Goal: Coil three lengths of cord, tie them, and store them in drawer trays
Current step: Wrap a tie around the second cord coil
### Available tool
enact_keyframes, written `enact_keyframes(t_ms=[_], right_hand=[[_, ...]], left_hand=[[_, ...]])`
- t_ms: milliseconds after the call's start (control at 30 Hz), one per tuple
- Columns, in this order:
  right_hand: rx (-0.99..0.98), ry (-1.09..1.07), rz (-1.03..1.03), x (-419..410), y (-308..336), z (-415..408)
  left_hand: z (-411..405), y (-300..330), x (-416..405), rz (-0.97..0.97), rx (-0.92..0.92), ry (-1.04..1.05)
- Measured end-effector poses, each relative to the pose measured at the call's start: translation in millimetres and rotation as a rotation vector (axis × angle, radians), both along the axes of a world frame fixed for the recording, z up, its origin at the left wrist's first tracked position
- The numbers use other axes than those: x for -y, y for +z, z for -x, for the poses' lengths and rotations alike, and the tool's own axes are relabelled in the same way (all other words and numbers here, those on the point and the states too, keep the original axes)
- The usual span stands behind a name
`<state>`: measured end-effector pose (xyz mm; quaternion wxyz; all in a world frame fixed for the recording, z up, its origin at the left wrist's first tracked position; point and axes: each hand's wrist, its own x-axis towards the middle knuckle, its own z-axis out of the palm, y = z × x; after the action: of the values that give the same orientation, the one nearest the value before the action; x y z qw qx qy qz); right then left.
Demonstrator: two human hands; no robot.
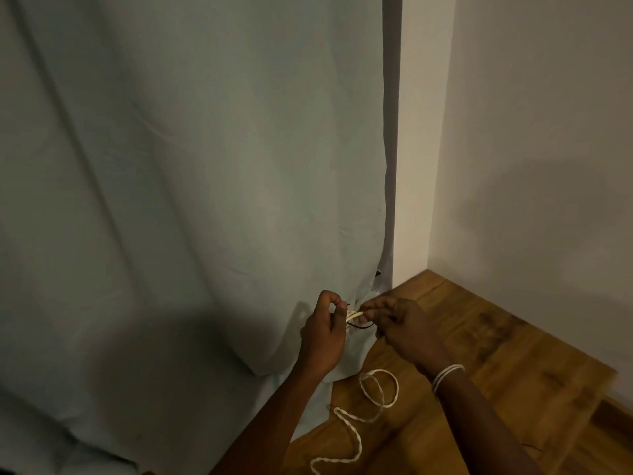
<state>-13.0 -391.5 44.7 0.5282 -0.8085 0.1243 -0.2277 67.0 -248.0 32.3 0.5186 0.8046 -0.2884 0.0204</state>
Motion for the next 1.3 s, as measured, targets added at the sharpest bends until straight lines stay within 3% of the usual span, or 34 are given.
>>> enact_keyframes(t_ms=[100,333,533,633,1000,1300], right_hand=[[0.109,-0.106,-0.029,-7,-3,0],[0.287,-0.1,-0.037,-21,-13,-2],[0.328,-0.047,-0.397,-31,-7,-6],[0.326,-0.029,-0.435,-30,-9,-9],[0.335,-0.058,-0.378,-31,-8,-14],[0.38,-0.047,-0.196,-34,-6,-13]], left_hand=[[1,2,2,-0.014,0.04,0.009],[1,6,6,-0.071,0.098,0.034],[2,3,5,0.123,-0.063,-0.072],[0,3,1,0.168,-0.138,-0.108],[3,9,4,0.314,-0.227,-0.072],[-5,9,3,0.258,-0.184,-0.071]])
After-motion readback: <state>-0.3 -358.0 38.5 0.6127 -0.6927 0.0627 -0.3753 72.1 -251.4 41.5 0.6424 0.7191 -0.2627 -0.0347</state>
